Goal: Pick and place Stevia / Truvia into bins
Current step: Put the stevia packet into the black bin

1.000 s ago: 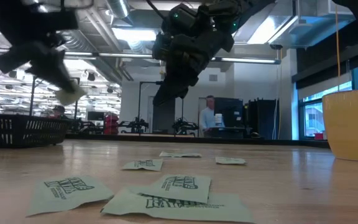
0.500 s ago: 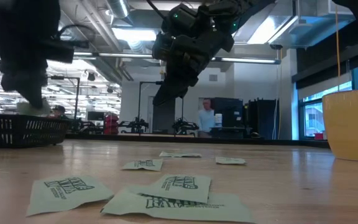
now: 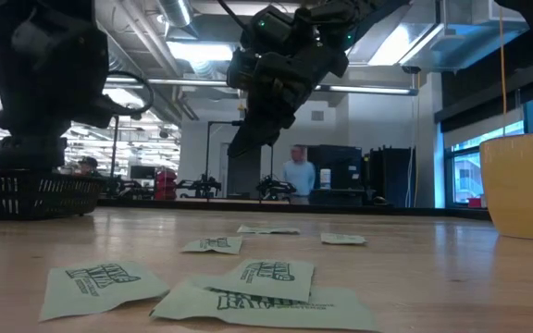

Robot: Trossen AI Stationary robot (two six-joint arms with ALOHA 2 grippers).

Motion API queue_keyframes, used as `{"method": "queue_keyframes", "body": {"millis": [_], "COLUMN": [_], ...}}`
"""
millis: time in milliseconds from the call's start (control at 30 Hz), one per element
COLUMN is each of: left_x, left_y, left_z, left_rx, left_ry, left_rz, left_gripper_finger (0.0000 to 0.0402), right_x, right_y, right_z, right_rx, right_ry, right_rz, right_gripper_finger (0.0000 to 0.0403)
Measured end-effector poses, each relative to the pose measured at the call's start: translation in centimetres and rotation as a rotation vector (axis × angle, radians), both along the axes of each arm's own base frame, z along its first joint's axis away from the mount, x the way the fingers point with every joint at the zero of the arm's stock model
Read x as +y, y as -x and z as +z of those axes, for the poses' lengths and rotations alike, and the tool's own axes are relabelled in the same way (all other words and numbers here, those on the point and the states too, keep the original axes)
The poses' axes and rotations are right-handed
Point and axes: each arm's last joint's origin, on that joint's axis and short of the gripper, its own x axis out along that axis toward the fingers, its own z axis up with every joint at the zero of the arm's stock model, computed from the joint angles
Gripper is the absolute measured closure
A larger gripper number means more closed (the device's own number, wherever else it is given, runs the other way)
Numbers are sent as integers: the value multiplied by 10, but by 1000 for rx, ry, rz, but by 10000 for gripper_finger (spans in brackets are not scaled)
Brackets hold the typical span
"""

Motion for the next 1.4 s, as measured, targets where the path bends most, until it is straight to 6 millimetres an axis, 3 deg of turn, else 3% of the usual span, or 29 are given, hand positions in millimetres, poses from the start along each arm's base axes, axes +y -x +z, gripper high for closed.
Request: {"method": "queue_keyframes", "body": {"millis": [233,433,533,700,933,1167,1400], "left_x": [-1,-5,-7,-17,-38,-50,-51], "left_y": [-2,-5,-2,-3,-25,-43,-45], "left_z": [5,20,29,42,55,65,66], "left_rx": [-24,-89,-168,-375,-616,-730,-732], "left_ry": [20,10,-9,14,85,135,128], "left_rz": [1,-79,-100,-160,-394,-602,-625], "left_gripper_finger": [329,314,314,314,317,319,316], "right_x": [1,11,21,48,88,100,108], "right_y": [0,2,4,12,16,18,18], "right_z": [0,2,-2,-11,-12,-13,-26], "right_rx": [9,-13,21,163,199,231,273], "right_ry": [-45,-208,-156,86,151,248,243], "right_rz": [2,163,202,191,203,78,80], "right_gripper_finger": [350,350,350,350,350,350,350]}}
